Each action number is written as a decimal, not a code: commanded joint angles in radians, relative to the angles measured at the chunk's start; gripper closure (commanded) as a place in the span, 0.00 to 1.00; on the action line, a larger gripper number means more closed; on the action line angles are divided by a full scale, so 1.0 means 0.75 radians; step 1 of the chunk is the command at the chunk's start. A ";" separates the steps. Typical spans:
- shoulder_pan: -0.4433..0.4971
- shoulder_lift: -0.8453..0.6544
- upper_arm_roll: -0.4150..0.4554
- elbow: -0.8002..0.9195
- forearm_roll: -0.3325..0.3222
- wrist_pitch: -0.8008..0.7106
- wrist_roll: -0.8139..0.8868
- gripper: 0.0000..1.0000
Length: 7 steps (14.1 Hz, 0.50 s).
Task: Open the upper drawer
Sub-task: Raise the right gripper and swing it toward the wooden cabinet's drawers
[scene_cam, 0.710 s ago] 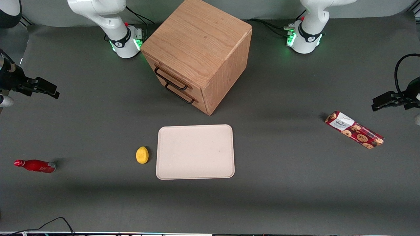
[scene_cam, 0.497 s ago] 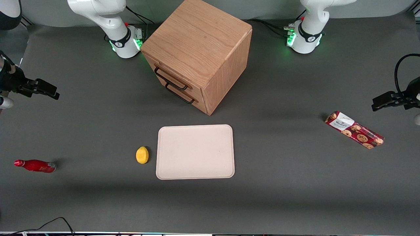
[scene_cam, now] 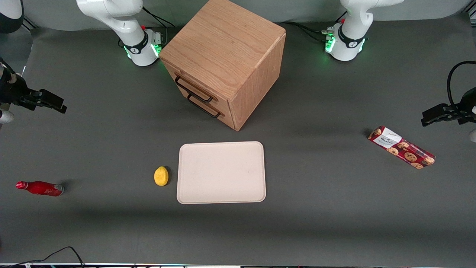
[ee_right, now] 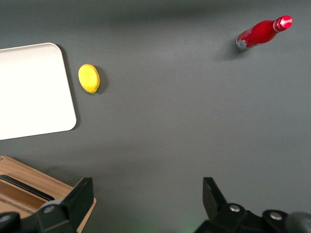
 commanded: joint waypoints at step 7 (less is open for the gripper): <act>0.110 0.002 -0.007 0.041 0.005 -0.033 -0.067 0.00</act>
